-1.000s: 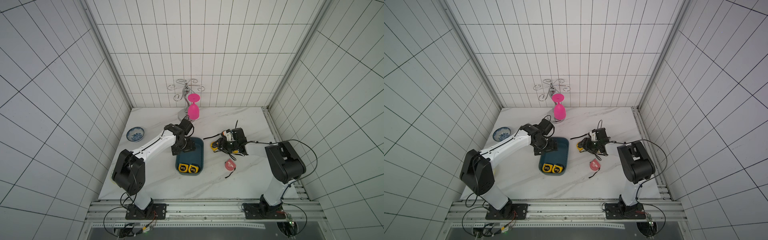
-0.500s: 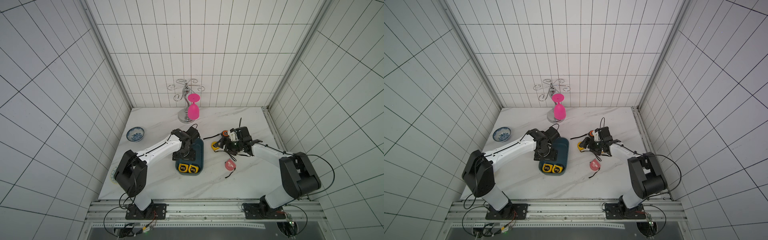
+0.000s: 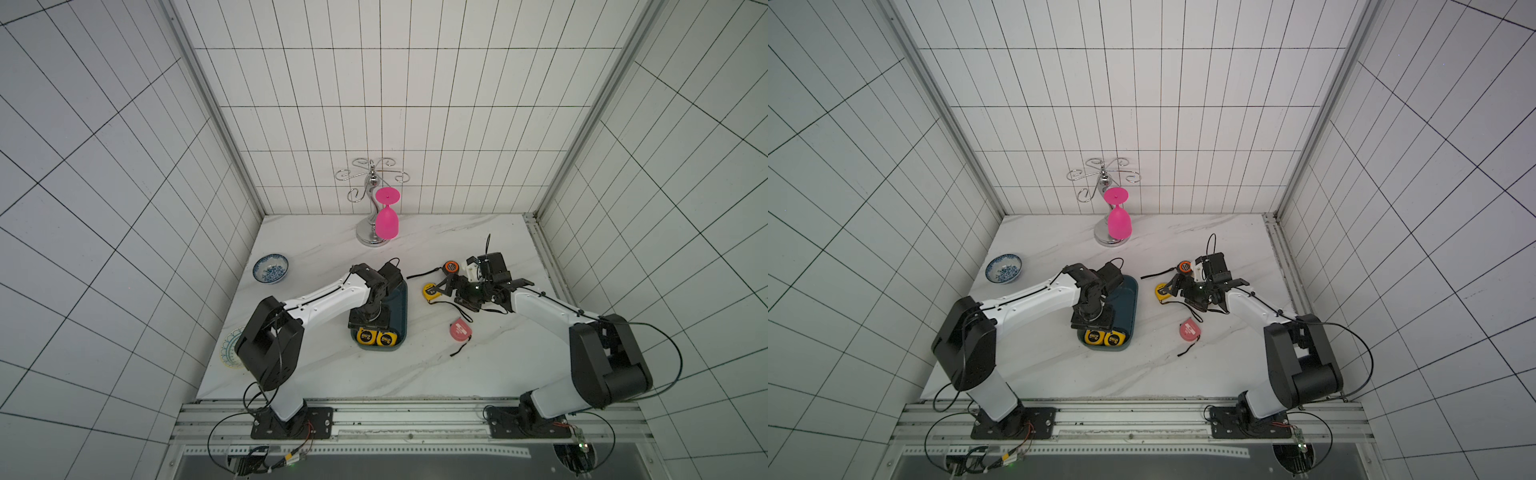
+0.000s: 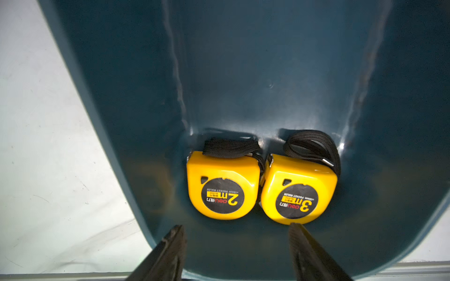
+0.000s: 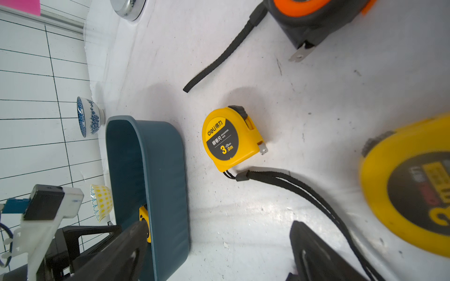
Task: Take the tape measure out of the storage box
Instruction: Pick up the tape measure from the storage box.
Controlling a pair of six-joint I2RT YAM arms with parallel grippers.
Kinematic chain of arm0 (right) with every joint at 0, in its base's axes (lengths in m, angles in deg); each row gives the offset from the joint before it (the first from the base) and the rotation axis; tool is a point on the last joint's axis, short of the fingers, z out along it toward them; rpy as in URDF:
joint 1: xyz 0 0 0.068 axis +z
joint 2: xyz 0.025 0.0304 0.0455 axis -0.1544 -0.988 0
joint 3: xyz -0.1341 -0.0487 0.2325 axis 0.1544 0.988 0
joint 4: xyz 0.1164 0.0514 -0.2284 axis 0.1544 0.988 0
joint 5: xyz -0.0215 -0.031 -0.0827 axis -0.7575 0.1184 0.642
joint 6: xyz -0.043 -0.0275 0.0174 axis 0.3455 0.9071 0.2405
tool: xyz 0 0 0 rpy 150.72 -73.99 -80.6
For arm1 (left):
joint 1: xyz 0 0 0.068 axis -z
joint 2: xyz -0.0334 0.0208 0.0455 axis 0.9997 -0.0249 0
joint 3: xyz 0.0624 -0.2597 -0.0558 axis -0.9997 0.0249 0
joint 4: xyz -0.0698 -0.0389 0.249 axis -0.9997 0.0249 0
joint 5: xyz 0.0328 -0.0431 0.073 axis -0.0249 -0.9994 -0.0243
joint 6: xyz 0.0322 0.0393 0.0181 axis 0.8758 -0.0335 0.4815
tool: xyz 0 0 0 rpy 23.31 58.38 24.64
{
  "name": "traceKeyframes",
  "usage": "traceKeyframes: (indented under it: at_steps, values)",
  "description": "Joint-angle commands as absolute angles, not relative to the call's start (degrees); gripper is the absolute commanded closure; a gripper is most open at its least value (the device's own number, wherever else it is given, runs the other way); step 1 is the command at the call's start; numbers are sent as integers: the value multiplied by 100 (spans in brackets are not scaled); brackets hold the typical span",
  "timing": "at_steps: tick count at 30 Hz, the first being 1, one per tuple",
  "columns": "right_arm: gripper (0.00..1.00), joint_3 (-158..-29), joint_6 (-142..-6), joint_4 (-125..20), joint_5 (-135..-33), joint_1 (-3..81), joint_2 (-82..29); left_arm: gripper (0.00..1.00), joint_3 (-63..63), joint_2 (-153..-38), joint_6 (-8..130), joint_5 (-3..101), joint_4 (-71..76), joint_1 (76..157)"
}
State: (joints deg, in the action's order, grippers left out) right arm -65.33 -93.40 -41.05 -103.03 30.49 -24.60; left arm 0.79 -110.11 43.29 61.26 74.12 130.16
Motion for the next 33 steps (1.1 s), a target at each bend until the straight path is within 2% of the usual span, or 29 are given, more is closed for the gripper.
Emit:
traceKeyframes:
  at_steps: [1, 33]
  values:
    - [5, -6779, -9262, -3990, -10458, 2942, -2390, 32, 113, -11168, 4371, 6166, 7413, 13046]
    - [4, -6815, -9210, -3959, -10662, 2678, -2457, 34, 142, -11826, 4320, 6514, 7230, 13076]
